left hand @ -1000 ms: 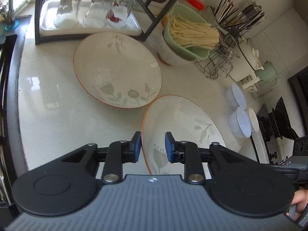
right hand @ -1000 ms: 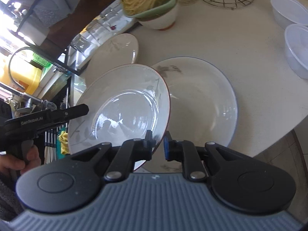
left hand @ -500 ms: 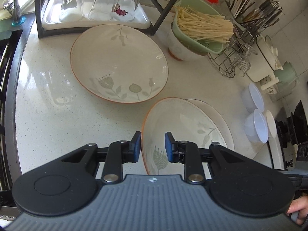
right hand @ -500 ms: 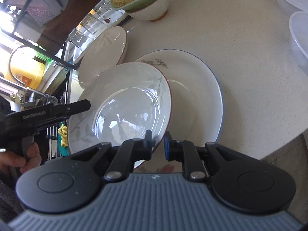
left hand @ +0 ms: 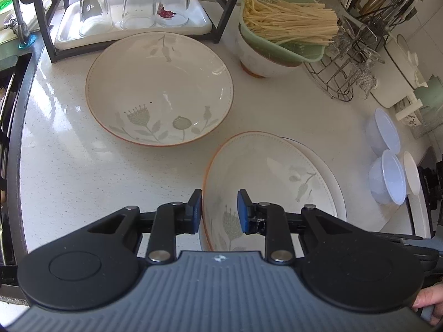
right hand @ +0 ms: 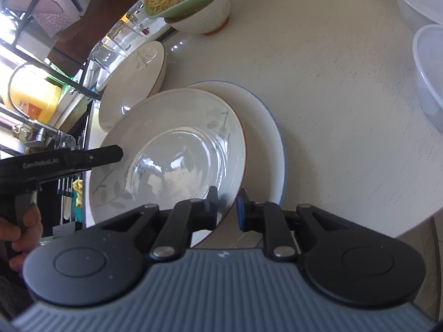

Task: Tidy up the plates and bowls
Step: 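Carry the leaf-pattern plate over the rose plate and lower it on top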

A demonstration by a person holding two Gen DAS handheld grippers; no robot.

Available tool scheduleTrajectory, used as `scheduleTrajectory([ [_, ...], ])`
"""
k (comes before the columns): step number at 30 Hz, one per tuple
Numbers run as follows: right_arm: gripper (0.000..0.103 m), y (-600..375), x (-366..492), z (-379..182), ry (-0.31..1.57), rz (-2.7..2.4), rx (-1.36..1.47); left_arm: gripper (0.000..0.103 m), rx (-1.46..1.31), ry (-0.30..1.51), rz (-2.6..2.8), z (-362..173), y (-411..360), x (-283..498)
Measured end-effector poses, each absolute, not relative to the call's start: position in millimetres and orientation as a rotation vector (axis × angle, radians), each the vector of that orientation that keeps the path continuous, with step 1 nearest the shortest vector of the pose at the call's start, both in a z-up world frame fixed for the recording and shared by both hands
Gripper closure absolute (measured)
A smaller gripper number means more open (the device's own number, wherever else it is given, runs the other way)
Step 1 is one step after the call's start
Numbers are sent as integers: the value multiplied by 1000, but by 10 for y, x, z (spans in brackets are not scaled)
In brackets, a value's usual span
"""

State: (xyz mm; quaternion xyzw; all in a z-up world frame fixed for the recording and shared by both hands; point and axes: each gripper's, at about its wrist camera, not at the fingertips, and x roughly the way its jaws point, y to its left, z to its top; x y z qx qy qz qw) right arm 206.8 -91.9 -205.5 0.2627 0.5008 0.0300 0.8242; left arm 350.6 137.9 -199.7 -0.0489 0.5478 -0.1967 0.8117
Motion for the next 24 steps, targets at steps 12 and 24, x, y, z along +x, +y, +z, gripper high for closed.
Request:
scheduleTrajectory([
  [12, 85, -993, 2077, -2030, 1062, 51, 480, 68, -121, 1194, -326, -2023, 1268, 3443],
  [24, 85, -1013, 2059, -1767, 949, -38, 421, 68, -181, 1142, -324, -1688, 1423, 3268],
])
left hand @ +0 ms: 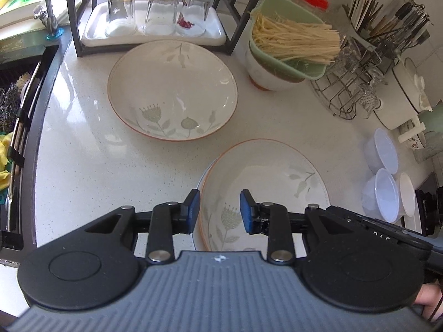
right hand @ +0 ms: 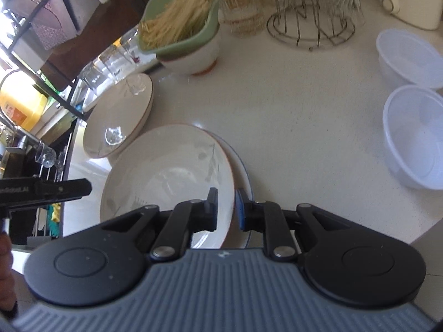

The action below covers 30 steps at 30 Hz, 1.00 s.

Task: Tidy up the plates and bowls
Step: 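Carry the leaf-pattern plate over the rose plate and lower it on top, then open both grippers and lift them off the stacked plates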

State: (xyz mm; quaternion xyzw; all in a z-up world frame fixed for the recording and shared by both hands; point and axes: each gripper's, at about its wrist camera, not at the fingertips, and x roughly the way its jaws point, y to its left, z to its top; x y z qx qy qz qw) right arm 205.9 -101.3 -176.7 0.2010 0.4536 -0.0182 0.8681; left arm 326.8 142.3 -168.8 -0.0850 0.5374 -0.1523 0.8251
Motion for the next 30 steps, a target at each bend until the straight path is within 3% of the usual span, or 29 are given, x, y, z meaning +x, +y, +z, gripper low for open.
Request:
scheduleTrajectory([
  [30, 85, -545, 1414, -419, 553, -95, 379, 68, -114, 849, -466, -413, 1787, 2793],
])
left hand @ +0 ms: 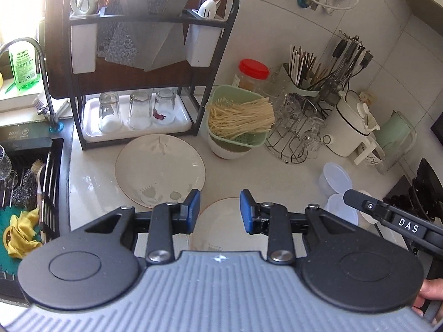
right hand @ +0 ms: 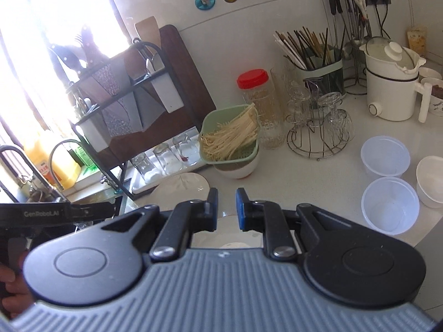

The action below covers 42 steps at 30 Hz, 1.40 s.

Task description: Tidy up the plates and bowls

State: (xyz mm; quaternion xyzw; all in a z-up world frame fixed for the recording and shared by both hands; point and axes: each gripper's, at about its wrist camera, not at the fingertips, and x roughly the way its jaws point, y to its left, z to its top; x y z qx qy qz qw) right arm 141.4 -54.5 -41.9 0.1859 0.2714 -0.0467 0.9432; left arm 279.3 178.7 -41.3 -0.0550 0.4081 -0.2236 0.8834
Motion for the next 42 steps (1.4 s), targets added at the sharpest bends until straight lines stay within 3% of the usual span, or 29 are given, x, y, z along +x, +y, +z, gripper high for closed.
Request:
scheduleTrajectory([
  [11, 85, -605, 1205, -478, 567, -72, 380, 63, -136, 875, -427, -325, 1677, 2651],
  [24, 85, -1063, 804, -424, 603, 77, 305, 58, -132, 881, -321, -279, 991, 1954],
  [34, 85, -1358, 666, -459, 620, 178, 249, 50, -185, 858, -209, -350, 741, 1482],
  [42, 85, -1547, 457, -456, 611, 163, 192, 50, -168, 856, -160, -431, 704, 1303],
])
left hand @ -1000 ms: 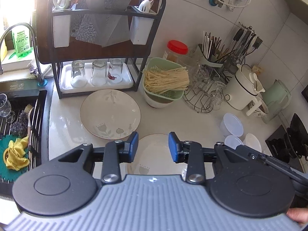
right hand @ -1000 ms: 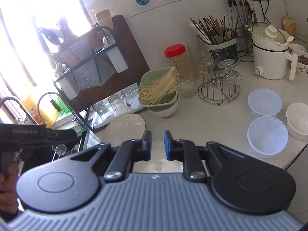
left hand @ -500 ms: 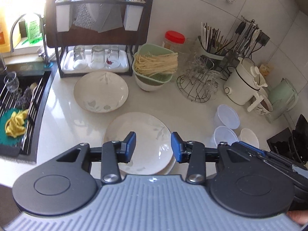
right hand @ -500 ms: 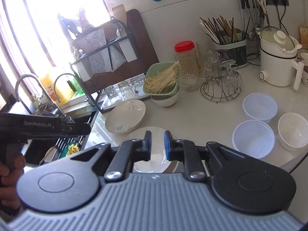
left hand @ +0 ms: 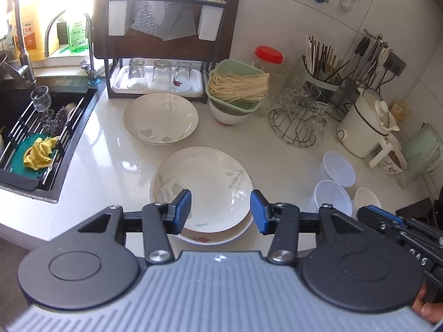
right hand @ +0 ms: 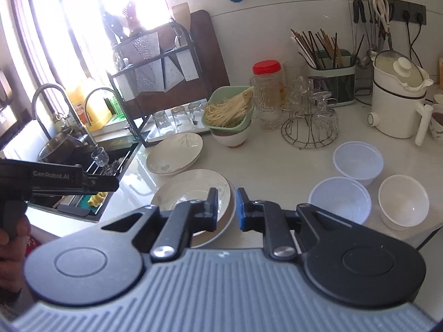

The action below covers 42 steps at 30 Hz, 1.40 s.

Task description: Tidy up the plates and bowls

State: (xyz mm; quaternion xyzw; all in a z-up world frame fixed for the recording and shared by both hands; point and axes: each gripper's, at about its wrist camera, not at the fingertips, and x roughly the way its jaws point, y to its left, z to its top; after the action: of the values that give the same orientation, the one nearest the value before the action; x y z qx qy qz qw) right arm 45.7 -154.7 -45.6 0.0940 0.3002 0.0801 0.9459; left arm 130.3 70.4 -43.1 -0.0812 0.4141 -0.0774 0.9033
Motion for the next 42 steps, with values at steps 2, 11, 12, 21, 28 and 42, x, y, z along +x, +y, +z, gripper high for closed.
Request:
scheduleTrajectory([
  [2, 85, -1588, 416, -466, 614, 160, 184, 50, -178, 854, -150, -451, 705, 1265],
  [11, 53, -1678, 332, -513, 617, 116, 156, 47, -209, 899, -119, -637, 708, 1320],
  [12, 45, -1686, 335, -520, 619, 117, 162, 46, -206, 902, -119, -650, 709, 1331],
  [21, 18, -1587, 649, -625, 655, 110, 207, 24, -190, 907, -105, -684, 889, 1658],
  [28, 18, -1430, 1029, -652, 673, 121, 237, 18, -206, 900, -87, -705, 1176, 2078],
  [42, 18, -917, 1792, -750, 708, 109, 284, 18, -225, 909, -107, -842, 1836, 2931],
])
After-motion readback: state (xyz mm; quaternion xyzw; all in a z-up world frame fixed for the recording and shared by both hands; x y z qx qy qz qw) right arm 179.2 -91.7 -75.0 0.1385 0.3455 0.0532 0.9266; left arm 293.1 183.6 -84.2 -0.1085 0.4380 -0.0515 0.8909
